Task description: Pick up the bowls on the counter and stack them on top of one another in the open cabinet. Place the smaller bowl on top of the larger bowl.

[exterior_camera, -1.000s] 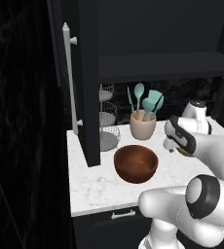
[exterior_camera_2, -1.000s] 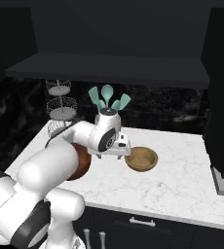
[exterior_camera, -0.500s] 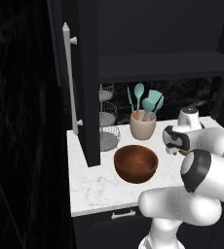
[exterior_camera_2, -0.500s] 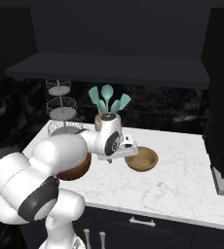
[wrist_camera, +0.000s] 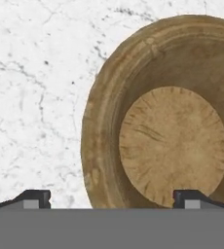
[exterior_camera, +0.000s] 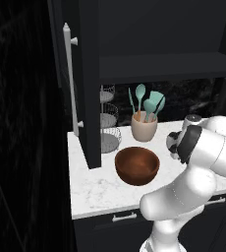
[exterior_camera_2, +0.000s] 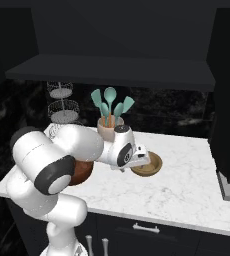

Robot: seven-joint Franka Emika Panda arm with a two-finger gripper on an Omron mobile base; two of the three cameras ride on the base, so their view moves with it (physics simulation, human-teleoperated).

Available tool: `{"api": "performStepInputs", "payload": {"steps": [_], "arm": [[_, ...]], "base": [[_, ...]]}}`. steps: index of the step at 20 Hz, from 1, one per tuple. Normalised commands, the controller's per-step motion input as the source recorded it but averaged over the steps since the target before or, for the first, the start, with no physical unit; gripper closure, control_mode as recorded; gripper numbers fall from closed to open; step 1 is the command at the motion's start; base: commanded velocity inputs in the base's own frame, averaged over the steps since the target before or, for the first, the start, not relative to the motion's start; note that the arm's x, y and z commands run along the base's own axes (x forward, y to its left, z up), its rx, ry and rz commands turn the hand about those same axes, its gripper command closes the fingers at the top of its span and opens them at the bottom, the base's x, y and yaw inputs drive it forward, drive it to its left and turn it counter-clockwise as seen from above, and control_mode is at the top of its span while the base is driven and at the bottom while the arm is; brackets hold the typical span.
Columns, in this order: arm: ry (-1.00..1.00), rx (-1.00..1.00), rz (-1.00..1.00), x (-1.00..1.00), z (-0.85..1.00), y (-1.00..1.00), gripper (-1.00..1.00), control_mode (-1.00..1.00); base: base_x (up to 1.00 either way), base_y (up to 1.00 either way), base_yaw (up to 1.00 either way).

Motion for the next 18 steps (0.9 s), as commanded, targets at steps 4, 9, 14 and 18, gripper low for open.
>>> {"api": "performStepInputs", "payload": {"steps": [4, 9, 14, 18], "arm": [[0.00, 0.00, 0.00, 0.31, -0.21, -0.06, -1.00, -1.00], [0.00, 0.00, 0.00, 0.23, -0.19, -0.13, 1.00, -1.00], [0.01, 0.00, 0.00, 0.04, -0.07, -0.02, 1.00, -1.00], [0.00, 0.00, 0.00, -0.13, 0.10, 0.00, 1.00, -1.00]], "base": [[0.00, 0.00, 0.00], [0.00, 0.00, 0.00], [0.00, 0.00, 0.00], [0.00, 0.00, 0.00]]}}
